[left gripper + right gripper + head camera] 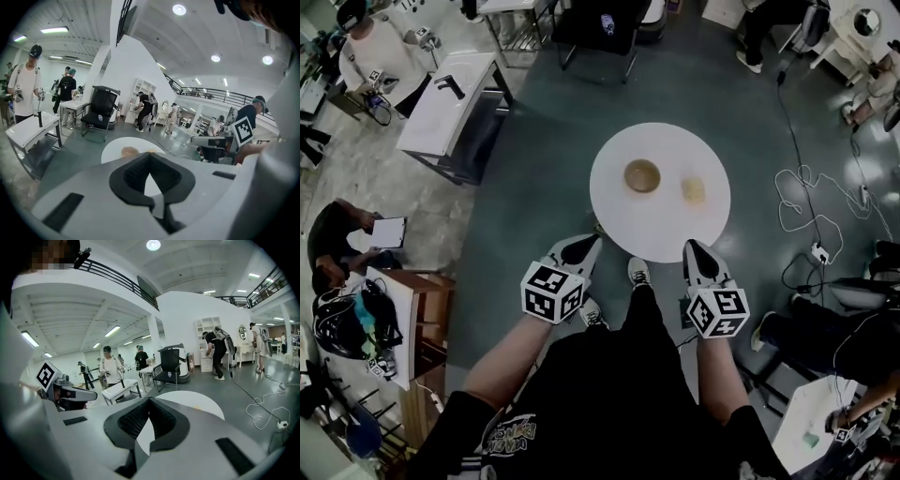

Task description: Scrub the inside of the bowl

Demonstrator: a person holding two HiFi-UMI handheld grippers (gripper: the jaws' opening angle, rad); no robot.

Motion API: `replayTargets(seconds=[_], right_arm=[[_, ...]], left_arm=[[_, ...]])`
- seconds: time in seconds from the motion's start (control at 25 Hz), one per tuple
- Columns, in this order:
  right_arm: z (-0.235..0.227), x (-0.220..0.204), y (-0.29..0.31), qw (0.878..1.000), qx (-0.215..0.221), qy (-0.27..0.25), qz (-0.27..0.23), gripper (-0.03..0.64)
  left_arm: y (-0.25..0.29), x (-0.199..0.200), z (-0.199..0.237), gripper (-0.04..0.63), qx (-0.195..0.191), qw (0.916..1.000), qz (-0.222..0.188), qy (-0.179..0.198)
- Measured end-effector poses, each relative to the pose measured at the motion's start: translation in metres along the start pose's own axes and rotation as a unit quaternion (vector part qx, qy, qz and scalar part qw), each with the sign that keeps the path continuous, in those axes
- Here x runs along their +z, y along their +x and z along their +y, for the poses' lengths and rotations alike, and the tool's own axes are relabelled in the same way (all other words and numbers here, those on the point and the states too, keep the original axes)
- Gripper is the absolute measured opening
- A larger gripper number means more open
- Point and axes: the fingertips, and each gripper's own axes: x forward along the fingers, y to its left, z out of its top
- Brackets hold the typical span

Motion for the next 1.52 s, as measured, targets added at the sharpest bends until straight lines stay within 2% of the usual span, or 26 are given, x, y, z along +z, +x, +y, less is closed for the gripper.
replayTargets(seconds=[0.28,0.84,1.28,1.52], right_arm=[[-0.016,0.007,0.042,0.999,0.029,0.006,0.014,0.020],[-0.105,-0.019,0.082,0.997,0.012,0.055,0.052,0.020],[-0.148,-0.041,0.109,0.994,0.011,0.072,0.084,0.020],[-0.162,-0.052,0.130,0.992,0.017,0.078,0.101,0.020]], left_arm=[[0.027,0.007,0.029,0.006,0.040,0.9989,0.018,-0.018],[0.128,-0.006,0.075,0.006,0.093,0.9915,0.068,-0.061],[0.196,-0.027,0.119,0.006,0.137,0.9813,0.109,-0.080],[0.227,-0.043,0.141,0.009,0.149,0.9760,0.132,-0.088]])
